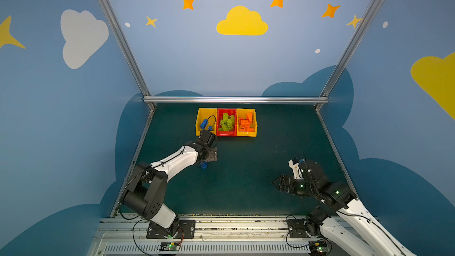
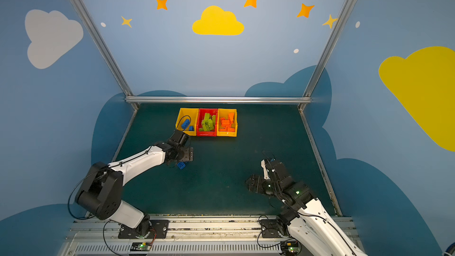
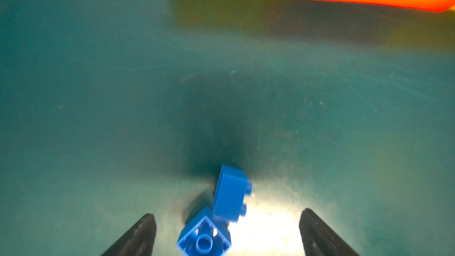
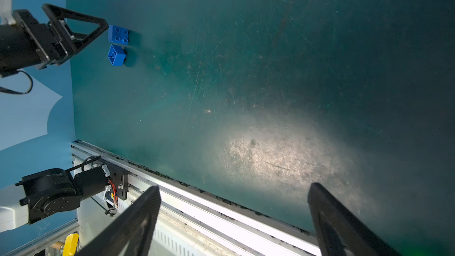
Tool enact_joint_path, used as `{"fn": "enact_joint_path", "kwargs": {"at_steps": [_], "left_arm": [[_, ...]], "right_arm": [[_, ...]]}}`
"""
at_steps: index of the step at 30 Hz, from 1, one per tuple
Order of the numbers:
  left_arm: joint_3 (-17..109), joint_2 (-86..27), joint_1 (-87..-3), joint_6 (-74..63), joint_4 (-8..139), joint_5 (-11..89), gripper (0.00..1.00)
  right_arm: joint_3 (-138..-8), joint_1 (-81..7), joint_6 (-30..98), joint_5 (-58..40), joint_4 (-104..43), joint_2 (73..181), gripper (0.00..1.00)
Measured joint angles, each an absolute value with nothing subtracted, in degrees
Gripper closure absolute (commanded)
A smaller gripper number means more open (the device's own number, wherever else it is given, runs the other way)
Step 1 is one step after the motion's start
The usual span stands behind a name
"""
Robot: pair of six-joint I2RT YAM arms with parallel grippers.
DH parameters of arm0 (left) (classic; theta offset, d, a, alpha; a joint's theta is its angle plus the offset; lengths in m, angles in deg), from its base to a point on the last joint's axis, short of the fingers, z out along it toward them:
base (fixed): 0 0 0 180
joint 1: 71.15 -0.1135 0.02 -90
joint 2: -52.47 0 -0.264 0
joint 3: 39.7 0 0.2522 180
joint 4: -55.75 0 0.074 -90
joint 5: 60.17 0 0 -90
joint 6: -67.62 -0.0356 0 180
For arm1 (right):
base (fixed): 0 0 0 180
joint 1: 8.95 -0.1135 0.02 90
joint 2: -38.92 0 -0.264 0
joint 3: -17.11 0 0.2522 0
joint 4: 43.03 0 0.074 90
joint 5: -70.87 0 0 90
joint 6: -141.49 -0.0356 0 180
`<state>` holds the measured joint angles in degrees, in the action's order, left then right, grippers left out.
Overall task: Sort the legos into containers by color
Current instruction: 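Lower the left gripper onto a blue 2x2 brick and grasp it, then carry the blue brick into the yellow bin with the left gripper, release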
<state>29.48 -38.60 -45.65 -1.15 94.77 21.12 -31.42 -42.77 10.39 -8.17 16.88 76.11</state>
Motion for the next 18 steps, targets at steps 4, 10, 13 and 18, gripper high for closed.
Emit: {"fn": "enact_joint_path", "kwargs": {"at_steps": [4, 10, 13, 18], "left_arm": [[30.94, -43.38, -46.03, -1.17, 94.35, 21.18, 0.27], [32.6, -48.28, -47.01, -1.28, 93.98, 21.77, 0.54], [33.48, -49.48, -47.49, -0.98, 93.94, 22.01, 0.7], [34.24, -49.85, -47.64, -0.8, 94.26, 21.86, 0.85]], "right_arm": [[-31.4, -42.82, 10.87, -8.36, 16.29, 76.74, 0.09], [-31.03, -42.82, 11.44, -9.24, 15.9, 76.76, 0.09], [-31.0, -42.82, 11.52, -9.48, 15.72, 76.96, 0.08], [-31.0, -42.82, 11.7, -9.5, 14.89, 77.99, 0.09]]}}
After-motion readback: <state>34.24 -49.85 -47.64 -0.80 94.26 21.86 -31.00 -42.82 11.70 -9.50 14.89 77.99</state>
